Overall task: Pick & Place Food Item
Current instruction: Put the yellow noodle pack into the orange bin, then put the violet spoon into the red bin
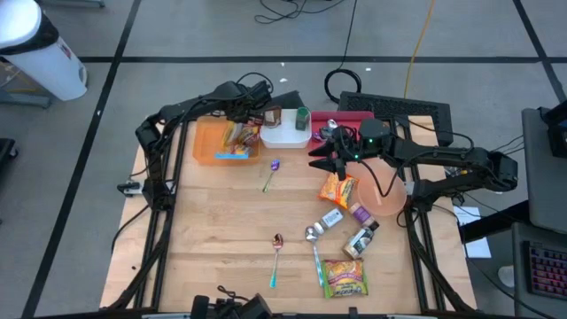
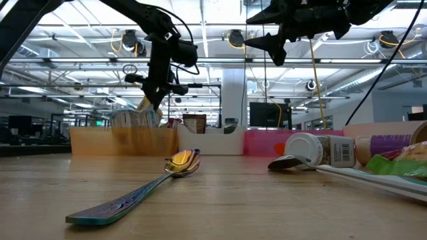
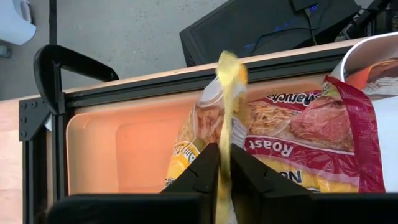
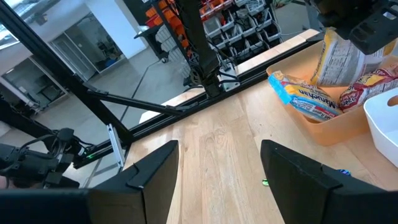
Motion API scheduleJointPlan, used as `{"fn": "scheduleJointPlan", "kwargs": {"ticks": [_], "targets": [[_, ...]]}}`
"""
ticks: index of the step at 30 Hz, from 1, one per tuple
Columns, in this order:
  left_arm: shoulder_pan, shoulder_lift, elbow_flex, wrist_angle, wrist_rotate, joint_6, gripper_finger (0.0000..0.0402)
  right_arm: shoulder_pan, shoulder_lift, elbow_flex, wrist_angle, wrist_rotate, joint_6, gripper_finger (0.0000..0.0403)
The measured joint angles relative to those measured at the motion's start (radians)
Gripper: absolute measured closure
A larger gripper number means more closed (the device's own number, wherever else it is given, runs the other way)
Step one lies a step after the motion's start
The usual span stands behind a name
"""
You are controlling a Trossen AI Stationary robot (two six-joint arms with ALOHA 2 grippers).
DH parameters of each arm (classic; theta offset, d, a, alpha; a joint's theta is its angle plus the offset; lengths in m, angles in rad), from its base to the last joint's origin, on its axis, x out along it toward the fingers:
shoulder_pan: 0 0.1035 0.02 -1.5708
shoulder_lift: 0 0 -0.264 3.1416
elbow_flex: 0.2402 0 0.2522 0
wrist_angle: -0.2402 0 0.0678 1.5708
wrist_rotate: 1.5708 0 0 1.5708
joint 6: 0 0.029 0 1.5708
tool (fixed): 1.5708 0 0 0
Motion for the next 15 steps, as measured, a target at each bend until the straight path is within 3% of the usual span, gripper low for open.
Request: {"fn": "scheduleJointPlan", "kwargs": {"ticks": [15], "targets": [[0.000,-0.006,0.000,0.021,0.061,0.080,0.0249,0.000,0.000,0.000,0.000,0.000,0.000,0.0179]]}}
